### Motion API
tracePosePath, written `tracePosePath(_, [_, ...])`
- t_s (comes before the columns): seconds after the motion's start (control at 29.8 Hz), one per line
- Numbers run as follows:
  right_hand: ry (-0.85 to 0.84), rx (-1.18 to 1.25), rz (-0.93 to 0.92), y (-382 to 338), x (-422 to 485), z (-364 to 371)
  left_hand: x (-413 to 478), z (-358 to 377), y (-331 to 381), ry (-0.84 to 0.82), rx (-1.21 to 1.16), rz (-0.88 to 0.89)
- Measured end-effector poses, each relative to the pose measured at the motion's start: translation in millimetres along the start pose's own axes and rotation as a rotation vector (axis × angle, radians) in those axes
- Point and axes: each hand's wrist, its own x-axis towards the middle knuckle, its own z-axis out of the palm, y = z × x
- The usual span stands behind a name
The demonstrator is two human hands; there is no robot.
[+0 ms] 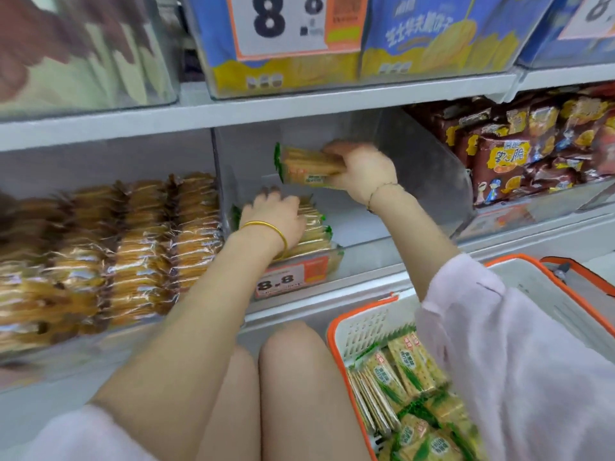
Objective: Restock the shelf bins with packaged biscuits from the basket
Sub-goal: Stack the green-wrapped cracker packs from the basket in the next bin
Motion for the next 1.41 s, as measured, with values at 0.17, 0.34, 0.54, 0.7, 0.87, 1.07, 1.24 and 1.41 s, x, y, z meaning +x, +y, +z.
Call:
tracePosePath(0.17, [-0.131,-0.12,-0.069,-17,57,48,5,14,3,-0.018,0.038,-0.087])
tracePosePath(0.34, [-0.369,0.022,-0.181,-27,67,68,2,17,1,0.003,-0.007,-0.083])
tracePosePath(0.54, [-0.509,0.191,-0.056,-29,64,66,0,16,2,-0.143,-0.009,-0.102])
tracePosePath(0.7, [-0.516,0.257,-0.066,-31,62,62,-3,15,2,-0.159,-0.013,-0.099])
tracePosePath(0.87, [-0.585,0.18,-0.077,-41,55,64,-3,17,4,-0.159,0.0,-0.11])
tracePosePath(1.07, [-0.461,0.299,0.032,-35,53,54,-3,18,2,-0.127,-0.016,-0.09])
tracePosePath(1.24, [-0.298,0.344,0.033,-21,29,20,-17,10,8,-0.037,-0.023,-0.05])
tracePosePath(1.41, [0.09,0.493,-0.076,4,-77,-25,-69,2,48,0.391,-0.163,0.251])
